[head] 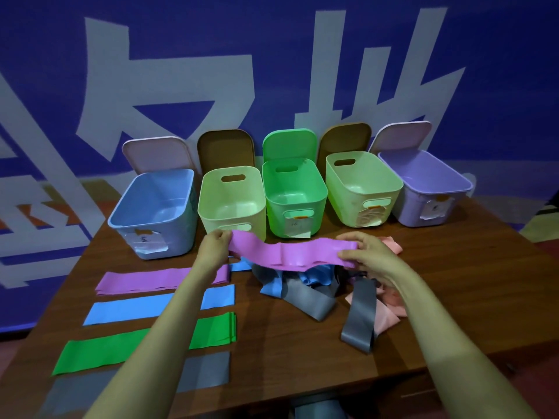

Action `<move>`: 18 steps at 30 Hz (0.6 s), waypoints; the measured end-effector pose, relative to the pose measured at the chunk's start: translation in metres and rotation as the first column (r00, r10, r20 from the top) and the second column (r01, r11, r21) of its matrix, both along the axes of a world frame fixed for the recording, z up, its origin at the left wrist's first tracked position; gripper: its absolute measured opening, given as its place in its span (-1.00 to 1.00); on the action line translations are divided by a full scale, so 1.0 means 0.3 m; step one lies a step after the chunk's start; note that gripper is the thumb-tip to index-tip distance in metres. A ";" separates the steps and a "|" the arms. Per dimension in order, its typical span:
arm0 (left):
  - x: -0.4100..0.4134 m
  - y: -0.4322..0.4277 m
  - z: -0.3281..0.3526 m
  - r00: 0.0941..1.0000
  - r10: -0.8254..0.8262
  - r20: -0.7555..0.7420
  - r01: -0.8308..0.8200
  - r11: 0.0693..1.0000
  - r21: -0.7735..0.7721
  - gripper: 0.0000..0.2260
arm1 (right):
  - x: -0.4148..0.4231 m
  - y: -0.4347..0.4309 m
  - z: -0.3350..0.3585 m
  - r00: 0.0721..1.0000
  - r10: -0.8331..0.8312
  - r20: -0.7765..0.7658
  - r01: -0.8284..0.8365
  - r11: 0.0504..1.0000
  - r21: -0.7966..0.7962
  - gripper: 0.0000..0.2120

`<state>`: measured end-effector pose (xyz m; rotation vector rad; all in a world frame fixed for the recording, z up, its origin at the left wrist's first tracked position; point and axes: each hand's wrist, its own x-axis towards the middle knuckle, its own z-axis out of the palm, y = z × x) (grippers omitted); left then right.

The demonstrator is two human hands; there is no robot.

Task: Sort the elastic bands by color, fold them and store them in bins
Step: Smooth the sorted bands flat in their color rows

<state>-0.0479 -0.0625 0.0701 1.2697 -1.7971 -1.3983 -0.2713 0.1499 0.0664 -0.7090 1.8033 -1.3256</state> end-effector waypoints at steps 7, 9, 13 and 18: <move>-0.021 0.087 -0.191 0.746 0.046 0.664 0.318 0.852 -0.416 -0.75 | -0.013 0.038 -0.066 0.903 0.103 -0.416 0.031 0.953 0.302 -0.73; -0.046 0.146 -0.232 0.792 0.079 0.605 0.319 0.792 -0.521 -0.73 | -0.003 0.044 -0.085 0.896 0.102 -0.432 0.045 0.947 0.318 -0.72; -0.114 0.280 -0.248 0.881 -0.137 0.454 0.332 0.861 -0.384 -0.77 | -0.006 0.049 -0.110 0.896 0.097 -0.432 0.039 0.954 0.296 -0.75; -0.126 0.330 -0.267 0.956 -0.118 0.268 0.174 0.965 -0.196 -0.56 | -0.010 0.054 -0.110 0.904 0.069 -0.422 0.051 0.962 0.267 -0.73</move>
